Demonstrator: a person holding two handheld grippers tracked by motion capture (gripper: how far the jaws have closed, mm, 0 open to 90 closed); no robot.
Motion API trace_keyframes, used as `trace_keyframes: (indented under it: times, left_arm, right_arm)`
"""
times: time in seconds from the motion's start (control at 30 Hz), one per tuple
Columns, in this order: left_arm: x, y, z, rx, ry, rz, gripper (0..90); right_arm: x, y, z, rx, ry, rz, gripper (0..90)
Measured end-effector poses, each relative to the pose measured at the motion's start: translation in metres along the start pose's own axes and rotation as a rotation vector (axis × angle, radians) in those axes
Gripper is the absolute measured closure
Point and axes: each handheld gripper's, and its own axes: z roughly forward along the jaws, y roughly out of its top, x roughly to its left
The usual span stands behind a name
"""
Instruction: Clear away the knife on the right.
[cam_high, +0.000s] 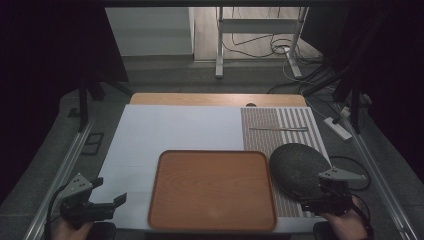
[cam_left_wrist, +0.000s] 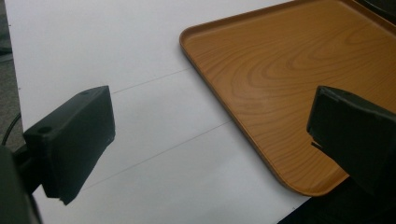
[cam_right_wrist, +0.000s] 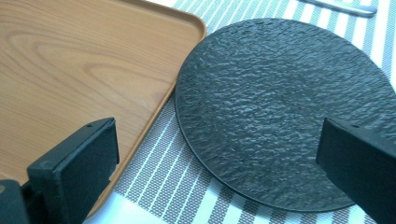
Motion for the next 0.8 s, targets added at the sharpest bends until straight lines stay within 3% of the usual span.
trace_keyframes:
  times: [0.2,0.43,0.57,0.8]
  left_arm:
    - [0.0,0.0,0.0,0.003,0.003,-0.002,2.0]
    - [0.0,0.0,0.0,0.001,0.003,-0.008,2.0]
    - [0.001,0.0,0.0,0.001,0.003,-0.009,2.0]
    - [0.001,0.0,0.0,0.001,0.003,-0.011,2.0]
  right_arm:
    - [0.003,0.003,0.003,0.004,0.016,-0.005,0.1]
    - [0.011,0.007,0.009,0.021,0.004,-0.073,0.1]
    - [0.011,0.011,0.012,0.021,0.026,-0.055,0.0]
    - [0.005,0.016,0.018,0.034,0.012,-0.039,0.0]
